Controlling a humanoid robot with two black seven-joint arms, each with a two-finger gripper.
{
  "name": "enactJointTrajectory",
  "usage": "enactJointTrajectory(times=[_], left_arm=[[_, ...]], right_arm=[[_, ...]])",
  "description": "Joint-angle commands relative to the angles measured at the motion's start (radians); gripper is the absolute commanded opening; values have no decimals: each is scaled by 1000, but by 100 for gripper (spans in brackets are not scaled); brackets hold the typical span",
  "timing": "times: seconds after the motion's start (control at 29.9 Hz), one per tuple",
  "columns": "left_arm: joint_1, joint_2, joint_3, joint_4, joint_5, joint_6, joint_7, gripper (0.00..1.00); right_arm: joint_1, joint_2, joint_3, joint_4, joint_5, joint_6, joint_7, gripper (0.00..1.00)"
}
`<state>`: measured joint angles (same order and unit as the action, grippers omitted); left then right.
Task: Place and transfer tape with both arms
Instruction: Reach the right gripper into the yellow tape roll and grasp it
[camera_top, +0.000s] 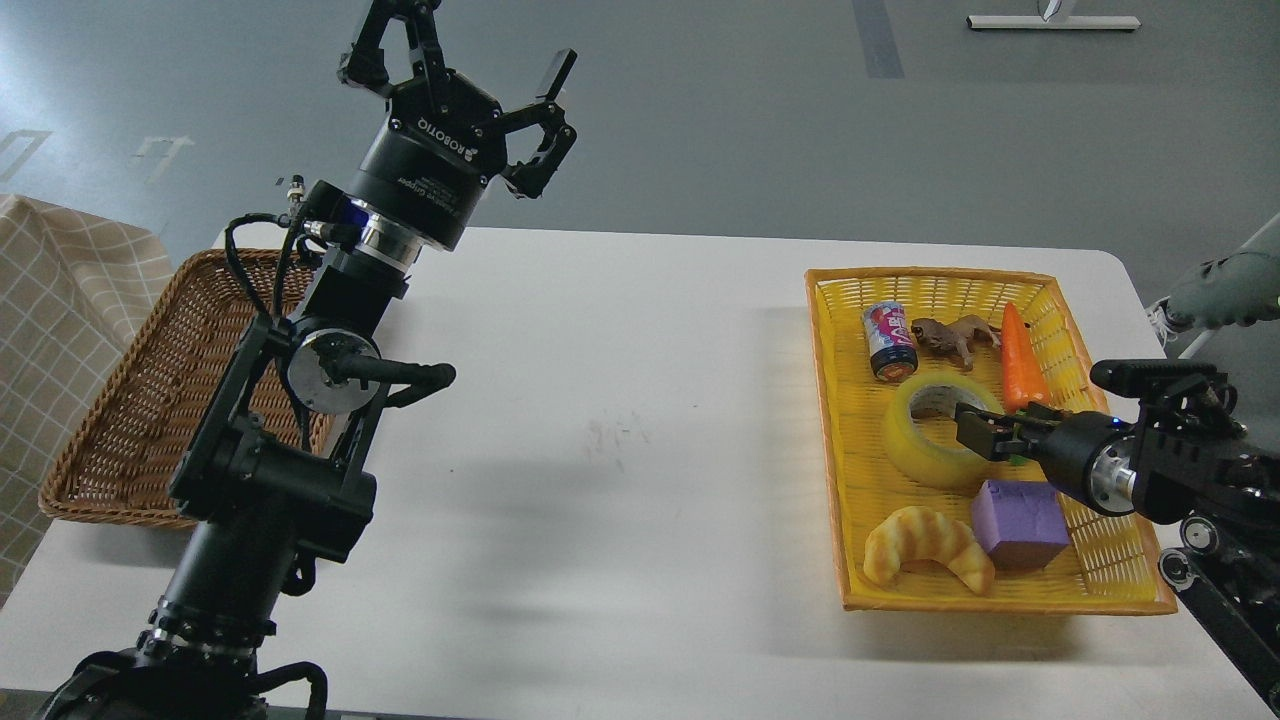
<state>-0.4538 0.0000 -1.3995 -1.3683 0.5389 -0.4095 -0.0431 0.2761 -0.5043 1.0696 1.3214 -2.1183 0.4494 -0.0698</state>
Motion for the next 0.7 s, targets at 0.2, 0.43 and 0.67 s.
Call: enactJointTrajectory(times=[0.2,0.43,0.67], left_arm=[[-8,0,-3,0,-2,0,0,98],[-9,0,-3,0,-4,-3,-1,98],[-11,0,-3,0,-4,-3,0,98]], right_arm=[[3,3,-27,-11,-2,0,-2,69],[5,1,-25,-8,-2,0,-2,53],[6,-2,-25,7,6,11,4,25]])
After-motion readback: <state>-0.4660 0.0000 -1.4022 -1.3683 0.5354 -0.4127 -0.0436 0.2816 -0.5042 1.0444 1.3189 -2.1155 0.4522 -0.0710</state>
